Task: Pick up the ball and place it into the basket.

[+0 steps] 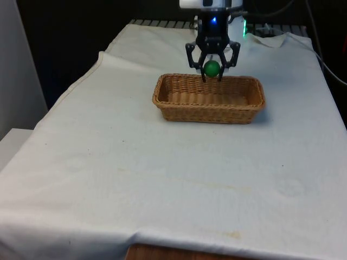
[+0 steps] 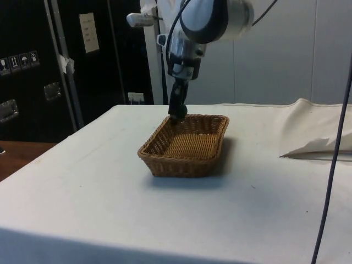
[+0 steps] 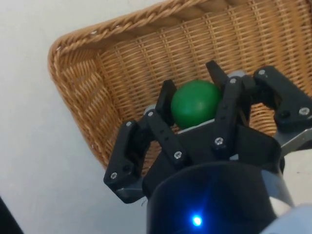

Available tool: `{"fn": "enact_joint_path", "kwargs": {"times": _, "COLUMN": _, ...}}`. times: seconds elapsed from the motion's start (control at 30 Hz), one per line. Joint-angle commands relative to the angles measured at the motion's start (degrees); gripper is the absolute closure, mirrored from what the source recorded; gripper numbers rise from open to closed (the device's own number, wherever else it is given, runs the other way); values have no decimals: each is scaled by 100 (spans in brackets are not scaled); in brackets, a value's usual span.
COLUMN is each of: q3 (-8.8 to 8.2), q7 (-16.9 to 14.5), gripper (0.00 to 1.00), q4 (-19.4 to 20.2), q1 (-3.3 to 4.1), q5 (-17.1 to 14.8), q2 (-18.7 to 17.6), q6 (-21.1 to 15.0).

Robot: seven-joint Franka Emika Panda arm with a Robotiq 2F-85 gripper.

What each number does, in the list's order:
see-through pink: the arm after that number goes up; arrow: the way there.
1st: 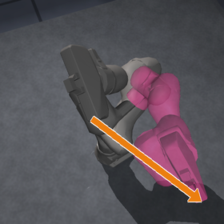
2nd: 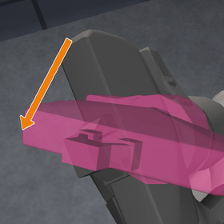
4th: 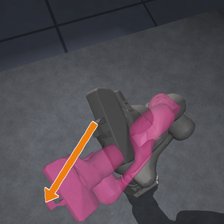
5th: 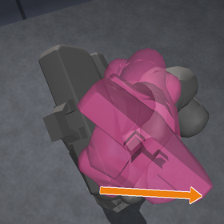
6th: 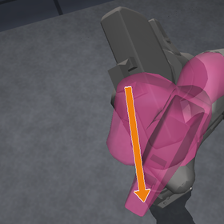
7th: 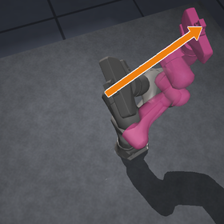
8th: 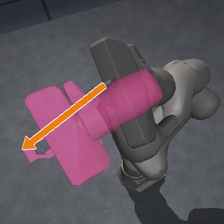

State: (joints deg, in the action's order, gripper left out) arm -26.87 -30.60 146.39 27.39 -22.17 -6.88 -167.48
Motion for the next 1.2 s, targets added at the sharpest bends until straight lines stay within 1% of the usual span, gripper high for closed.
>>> {"fn": "enact_joint_path", "kwargs": {"times": 0.0, "q3": 69, "q7": -29, "gripper": 100, "q4": 11, "q1": 0, "q5": -109, "q2": -6, "q6": -57}}
{"fn": "enact_joint_path", "kwargs": {"times": 0.03, "q3": 132, "q7": -29, "gripper": 100, "q4": 0, "q1": -11, "q5": -172, "q2": -80, "q6": -74}}
{"fn": "enact_joint_path", "kwargs": {"times": 0.1, "q3": 155, "q7": -34, "gripper": 100, "q4": -6, "q1": -17, "q5": -201, "q2": -115, "q6": -80}}
{"fn": "enact_joint_path", "kwargs": {"times": 0.13, "q3": 212, "q7": -52, "gripper": 100, "q4": -29, "q1": -29, "q5": -281, "q2": -195, "q6": -86}}
{"fn": "enact_joint_path", "kwargs": {"times": 0.2, "q3": 258, "q7": -63, "gripper": 100, "q4": -57, "q1": -40, "q5": -344, "q2": -275, "q6": -92}}
{"fn": "enact_joint_path", "kwargs": {"times": 0.23, "q3": 149, "q7": 29, "gripper": 100, "q4": -74, "q1": 0, "q5": -178, "q2": -367, "q6": -52}}
{"fn": "enact_joint_path", "kwargs": {"times": 0.27, "q3": 286, "q7": -69, "gripper": 100, "q4": -69, "q1": -46, "q5": -378, "q2": -315, "q6": -92}}
{"fn": "enact_joint_path", "kwargs": {"times": 0.33, "q3": 355, "q7": -92, "gripper": 100, "q4": -115, "q1": -63, "q5": -481, "q2": -441, "q6": -92}}
{"fn": "enact_joint_path", "kwargs": {"times": 0.47, "q3": 441, "q7": -97, "gripper": 100, "q4": -178, "q1": -80, "q5": -590, "q2": -619, "q6": -97}}
{"fn": "enact_joint_path", "kwargs": {"times": 0.5, "q3": 453, "q7": -92, "gripper": 100, "q4": -201, "q1": -80, "q5": -602, "q2": -659, "q6": -97}}
{"fn": "enact_joint_path", "kwargs": {"times": 0.53, "q3": 281, "q7": 17, "gripper": 100, "q4": -183, "q1": -6, "q5": -395, "q2": -688, "q6": -52}}
{"fn": "enact_joint_path", "kwargs": {"times": 0.57, "q3": 470, "q7": -92, "gripper": 100, "q4": -218, "q1": -80, "q5": -619, "q2": -705, "q6": -97}}
{"fn": "enact_joint_path", "kwargs": {"times": 0.6, "q3": 487, "q7": -92, "gripper": 100, "q4": -235, "q1": -86, "q5": -642, "q2": -745, "q6": -97}}
{"fn": "enact_joint_path", "kwargs": {"times": 0.73, "q3": 453, "q7": -80, "gripper": 100, "q4": -327, "q1": -80, "q5": -636, "q2": -877, "q6": -46}}
{"fn": "enact_joint_path", "kwargs": {"times": 0.77, "q3": 350, "q7": 11, "gripper": 96, "q4": -338, "q1": -11, "q5": -527, "q2": -980, "q6": -52}}
{"fn": "enact_joint_path", "kwargs": {"times": 0.8, "q3": 447, "q7": -80, "gripper": 96, "q4": -332, "q1": -80, "q5": -636, "q2": -882, "q6": -40}}
{"fn": "enact_joint_path", "kwargs": {"times": 0.93, "q3": 435, "q7": -74, "gripper": 62, "q4": -338, "q1": -74, "q5": -630, "q2": -888, "q6": -29}}
{"fn": "enact_joint_path", "kwargs": {"times": 0.97, "q3": 435, "q7": -74, "gripper": 45, "q4": -338, "q1": -74, "q5": -625, "q2": -888, "q6": -29}}
{"fn": "enact_joint_path", "kwargs": {"times": 1.03, "q3": 430, "q7": -74, "gripper": 28, "q4": -338, "q1": -74, "q5": -619, "q2": -888, "q6": -23}}
{"fn": "enact_joint_path", "kwargs": {"times": 1.07, "q3": 350, "q7": 6, "gripper": 19, "q4": -350, "q1": -17, "q5": -533, "q2": -968, "q6": -46}}
{"fn": "enact_joint_path", "kwargs": {"times": 1.1, "q3": 430, "q7": -74, "gripper": 19, "q4": -338, "q1": -74, "q5": -619, "q2": -888, "q6": -23}}
{"fn": "enact_joint_path", "kwargs": {"times": 1.17, "q3": 430, "q7": -74, "gripper": 3, "q4": -338, "q1": -74, "q5": -619, "q2": -888, "q6": -23}}
